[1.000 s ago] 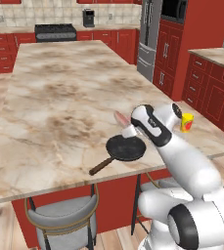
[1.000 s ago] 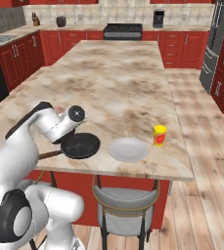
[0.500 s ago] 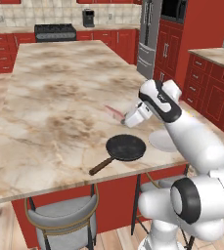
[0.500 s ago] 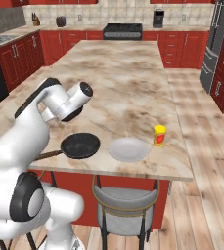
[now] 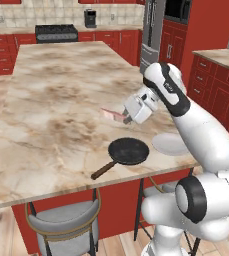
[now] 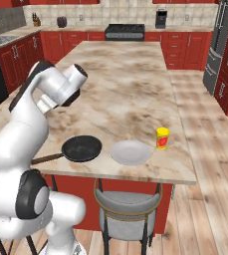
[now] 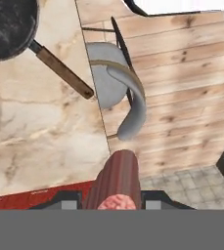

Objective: Pick up the pan with the steak in it and place it on the dining table. Then place the steak on the plate.

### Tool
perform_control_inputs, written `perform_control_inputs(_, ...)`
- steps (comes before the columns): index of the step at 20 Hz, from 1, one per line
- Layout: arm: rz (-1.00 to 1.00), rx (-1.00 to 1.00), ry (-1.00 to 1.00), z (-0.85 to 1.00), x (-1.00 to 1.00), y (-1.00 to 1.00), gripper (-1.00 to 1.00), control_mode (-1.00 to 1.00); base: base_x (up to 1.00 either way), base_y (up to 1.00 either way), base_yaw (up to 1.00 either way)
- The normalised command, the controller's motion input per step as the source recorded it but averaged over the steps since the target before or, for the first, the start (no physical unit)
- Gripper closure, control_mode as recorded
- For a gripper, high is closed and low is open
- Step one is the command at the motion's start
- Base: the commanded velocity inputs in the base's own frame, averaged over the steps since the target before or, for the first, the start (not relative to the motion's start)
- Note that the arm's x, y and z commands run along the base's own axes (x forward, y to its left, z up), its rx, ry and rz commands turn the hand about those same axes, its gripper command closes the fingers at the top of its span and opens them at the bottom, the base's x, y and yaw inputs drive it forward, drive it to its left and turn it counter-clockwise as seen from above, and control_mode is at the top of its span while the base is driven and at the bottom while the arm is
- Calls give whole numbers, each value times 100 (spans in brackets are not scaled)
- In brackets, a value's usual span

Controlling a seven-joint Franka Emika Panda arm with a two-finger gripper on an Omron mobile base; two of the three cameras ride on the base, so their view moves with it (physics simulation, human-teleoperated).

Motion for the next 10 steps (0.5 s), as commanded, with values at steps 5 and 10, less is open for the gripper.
perform_control_inputs(5,15,-8,1,35,-95,21,100,-100,0,0,0)
perform_control_inputs(10,11,-12,0,14,-100,2,100,-100,0,0,0)
